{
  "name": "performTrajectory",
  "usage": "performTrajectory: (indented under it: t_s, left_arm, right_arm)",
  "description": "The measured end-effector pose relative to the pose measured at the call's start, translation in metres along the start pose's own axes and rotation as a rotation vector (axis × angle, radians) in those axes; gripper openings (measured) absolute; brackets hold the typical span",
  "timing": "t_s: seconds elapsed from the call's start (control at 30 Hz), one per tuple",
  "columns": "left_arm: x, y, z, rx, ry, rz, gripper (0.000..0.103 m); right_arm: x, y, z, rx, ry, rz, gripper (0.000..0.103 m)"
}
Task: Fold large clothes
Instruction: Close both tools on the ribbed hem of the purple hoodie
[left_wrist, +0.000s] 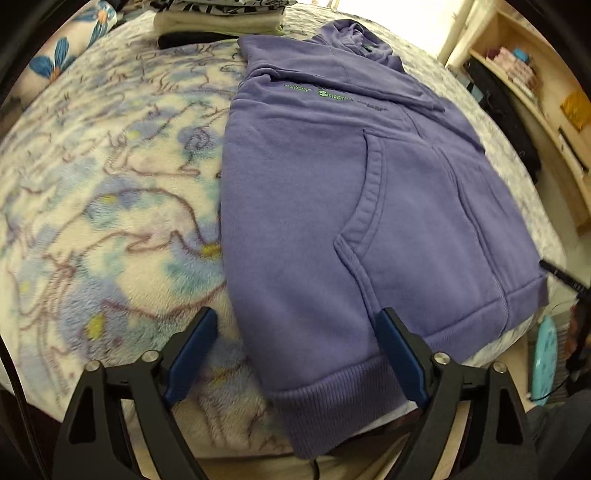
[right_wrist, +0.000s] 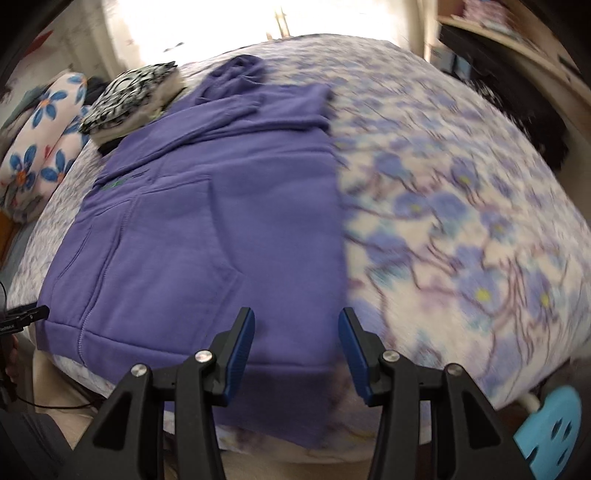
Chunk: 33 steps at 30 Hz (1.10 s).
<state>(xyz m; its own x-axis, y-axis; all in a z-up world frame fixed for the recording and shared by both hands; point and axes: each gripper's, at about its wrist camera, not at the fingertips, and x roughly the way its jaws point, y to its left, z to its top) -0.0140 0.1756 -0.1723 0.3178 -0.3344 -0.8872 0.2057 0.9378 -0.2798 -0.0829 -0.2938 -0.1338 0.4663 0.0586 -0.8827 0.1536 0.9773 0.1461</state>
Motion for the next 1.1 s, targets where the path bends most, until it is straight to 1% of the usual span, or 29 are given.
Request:
performTrajectory:
  t_s: [0.1, 0.17, 0.23, 0.3, 0.4, 0.47, 0.5, 0.53, 0.57, 0.6, 0.63, 0.67, 0.7, 0.73, 0.77, 0.9, 1.0, 1.03, 1.1]
  left_arm:
    - [0.008, 0.005, 0.003, -0.024, 0.004, -0.035, 0.094]
    - [0.011, 0.005, 0.003, -0.013, -0.001, -0.041, 0.098]
    - [0.015, 0.001, 0.002, 0.018, -0.002, -0.040, 0.102]
    - [0.018, -0.002, 0.002, 0.041, -0.006, -0.035, 0.102]
    - [0.017, 0.000, 0.002, 0.037, -0.015, -0.054, 0.102]
    - [0.015, 0.002, 0.000, 0.033, -0.022, -0.063, 0.100]
    - [0.015, 0.002, 0.000, 0.035, -0.024, -0.063, 0.098]
    - [0.015, 0.002, 0.000, 0.037, -0.026, -0.063, 0.095]
    - [0.014, 0.001, -0.001, 0.038, -0.029, -0.065, 0.093]
    - [0.011, 0.003, -0.003, 0.035, -0.032, -0.070, 0.087]
    - [0.010, 0.003, -0.002, 0.035, -0.036, -0.076, 0.077]
    - [0.007, 0.003, -0.003, 0.035, -0.036, -0.090, 0.072]
    - [0.006, 0.003, -0.003, 0.032, -0.033, -0.111, 0.064]
    - [0.005, 0.003, -0.003, 0.031, -0.033, -0.121, 0.059]
    - [0.005, 0.003, -0.003, 0.033, -0.032, -0.131, 0.058]
    - [0.007, 0.008, -0.002, 0.024, -0.018, -0.164, 0.059]
    - [0.012, 0.010, -0.001, 0.018, -0.006, -0.186, 0.068]
    - [0.014, 0.009, -0.002, 0.021, -0.007, -0.186, 0.072]
    - [0.016, 0.003, -0.002, 0.035, -0.006, -0.178, 0.076]
  right_arm:
    - [0.005, -0.011, -0.005, 0.034, 0.016, 0.035, 0.047]
    - [0.006, -0.013, -0.007, 0.043, 0.014, 0.056, 0.047]
    - [0.011, -0.014, -0.006, 0.049, 0.024, 0.104, 0.048]
    - [0.017, -0.013, -0.005, 0.041, 0.038, 0.147, 0.049]
    - [0.025, -0.008, -0.002, 0.025, 0.050, 0.204, 0.048]
    - [0.029, -0.006, 0.000, 0.024, 0.055, 0.222, 0.047]
    - [0.031, -0.004, 0.001, 0.022, 0.056, 0.234, 0.045]
    - [0.032, -0.002, 0.002, 0.017, 0.057, 0.238, 0.040]
    - [0.032, 0.001, 0.003, 0.007, 0.057, 0.244, 0.032]
    - [0.032, 0.004, 0.004, -0.002, 0.056, 0.251, 0.027]
    - [0.032, 0.007, 0.004, -0.010, 0.052, 0.256, 0.021]
    - [0.031, 0.010, 0.004, -0.024, 0.049, 0.256, 0.019]
    - [0.030, 0.015, 0.004, -0.040, 0.047, 0.248, 0.019]
    - [0.031, 0.016, 0.005, -0.052, 0.046, 0.241, 0.019]
    - [0.030, 0.019, 0.005, -0.062, 0.046, 0.234, 0.019]
    - [0.032, 0.016, 0.006, -0.047, 0.058, 0.246, 0.019]
    - [0.033, 0.015, 0.005, -0.041, 0.063, 0.249, 0.019]
    - [0.033, 0.015, 0.005, -0.039, 0.065, 0.249, 0.019]
    - [0.034, 0.016, 0.005, -0.041, 0.067, 0.244, 0.019]
